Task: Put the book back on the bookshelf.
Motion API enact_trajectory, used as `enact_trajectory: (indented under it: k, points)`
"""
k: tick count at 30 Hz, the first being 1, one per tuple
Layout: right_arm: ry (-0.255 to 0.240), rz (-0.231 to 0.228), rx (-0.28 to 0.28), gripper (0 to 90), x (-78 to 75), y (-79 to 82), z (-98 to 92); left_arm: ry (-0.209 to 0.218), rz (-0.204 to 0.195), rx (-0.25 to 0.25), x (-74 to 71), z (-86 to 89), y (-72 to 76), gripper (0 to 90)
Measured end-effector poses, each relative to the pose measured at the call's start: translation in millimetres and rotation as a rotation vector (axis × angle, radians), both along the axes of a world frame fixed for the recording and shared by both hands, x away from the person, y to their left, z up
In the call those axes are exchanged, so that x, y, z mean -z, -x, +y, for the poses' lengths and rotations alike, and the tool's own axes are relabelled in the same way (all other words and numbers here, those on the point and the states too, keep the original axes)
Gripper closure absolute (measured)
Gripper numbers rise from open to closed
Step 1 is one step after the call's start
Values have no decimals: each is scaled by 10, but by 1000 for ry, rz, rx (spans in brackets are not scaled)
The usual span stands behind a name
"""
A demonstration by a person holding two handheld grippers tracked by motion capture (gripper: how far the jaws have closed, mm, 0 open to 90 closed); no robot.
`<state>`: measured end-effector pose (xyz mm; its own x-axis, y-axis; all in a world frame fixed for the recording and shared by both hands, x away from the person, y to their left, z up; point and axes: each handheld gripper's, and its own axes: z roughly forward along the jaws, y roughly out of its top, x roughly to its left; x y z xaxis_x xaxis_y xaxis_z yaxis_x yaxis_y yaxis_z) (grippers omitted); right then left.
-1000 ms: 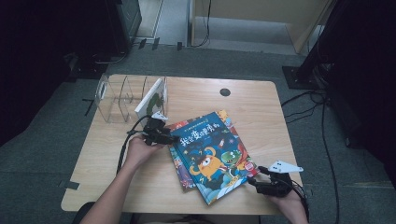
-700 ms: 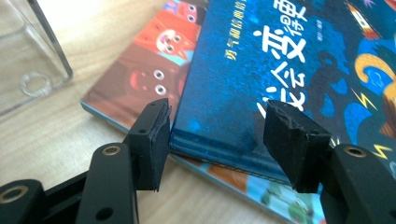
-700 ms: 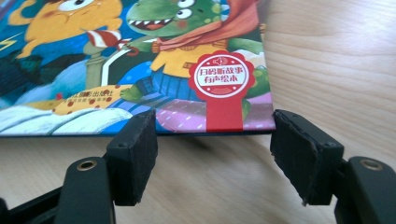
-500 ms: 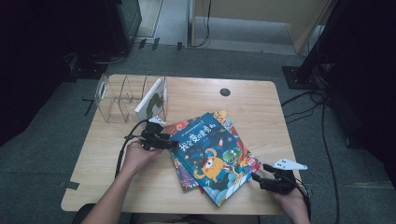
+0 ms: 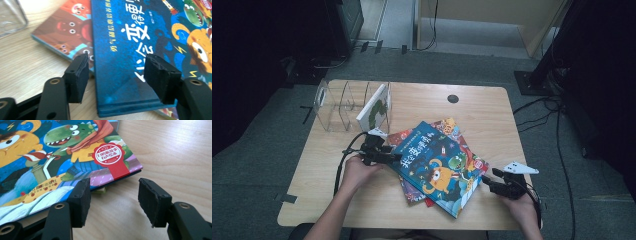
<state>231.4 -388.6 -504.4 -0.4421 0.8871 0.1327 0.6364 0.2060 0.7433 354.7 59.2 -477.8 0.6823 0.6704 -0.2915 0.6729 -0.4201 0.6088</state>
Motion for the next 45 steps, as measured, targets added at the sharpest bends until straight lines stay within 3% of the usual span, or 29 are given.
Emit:
enact_trajectory:
  k: [3, 10, 15, 35, 45]
  points:
    - [13, -7, 3, 463, -1, -51, 9, -13, 11, -13, 20, 24, -1, 342]
    - [9, -19, 5, 533, -10, -141, 16, 3, 34, -22, 49, 75, -7, 349]
    - [10, -28, -1, 567, -8, -197, 42, -8, 15, -21, 68, 78, 0, 335]
    - [-33, -27, -24, 790, 3, -493, 145, -16, 26, -31, 109, 61, -26, 315]
    - [-41, -12, -33, 900, -9, -544, 205, 20, 30, -35, 151, 67, -55, 312]
